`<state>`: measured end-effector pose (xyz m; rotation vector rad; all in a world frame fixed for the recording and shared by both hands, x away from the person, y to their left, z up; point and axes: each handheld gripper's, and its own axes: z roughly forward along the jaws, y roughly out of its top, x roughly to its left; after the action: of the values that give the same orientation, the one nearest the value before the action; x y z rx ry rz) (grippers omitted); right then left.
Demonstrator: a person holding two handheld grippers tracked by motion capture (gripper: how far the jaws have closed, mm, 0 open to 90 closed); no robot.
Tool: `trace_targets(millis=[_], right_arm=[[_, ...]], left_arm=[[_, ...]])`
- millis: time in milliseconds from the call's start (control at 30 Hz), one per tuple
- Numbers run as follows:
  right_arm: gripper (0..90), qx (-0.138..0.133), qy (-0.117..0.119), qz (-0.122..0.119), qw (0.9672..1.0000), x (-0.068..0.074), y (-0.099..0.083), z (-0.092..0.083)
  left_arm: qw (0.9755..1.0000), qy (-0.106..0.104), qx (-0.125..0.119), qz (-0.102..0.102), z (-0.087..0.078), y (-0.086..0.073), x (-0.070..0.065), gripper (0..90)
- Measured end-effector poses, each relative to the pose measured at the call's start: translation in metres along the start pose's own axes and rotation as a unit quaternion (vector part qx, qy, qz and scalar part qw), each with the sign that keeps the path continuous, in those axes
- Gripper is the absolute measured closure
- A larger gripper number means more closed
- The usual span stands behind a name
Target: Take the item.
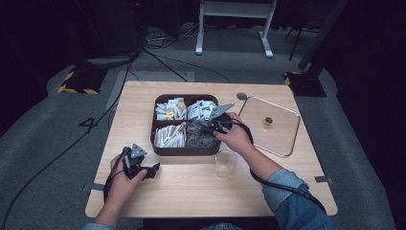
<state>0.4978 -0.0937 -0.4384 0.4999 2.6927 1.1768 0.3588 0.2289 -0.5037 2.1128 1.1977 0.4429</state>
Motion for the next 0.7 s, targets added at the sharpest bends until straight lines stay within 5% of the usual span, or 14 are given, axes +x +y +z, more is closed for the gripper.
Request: trace_targets(millis=[700], right_arm=[[90.0,-0.077,0.009,0.008,0.997,-0.001,0.005,-0.058]], left_arm=[[1.0,0.0,0.0,0.001,0.0,0.0,0.0,14.6]])
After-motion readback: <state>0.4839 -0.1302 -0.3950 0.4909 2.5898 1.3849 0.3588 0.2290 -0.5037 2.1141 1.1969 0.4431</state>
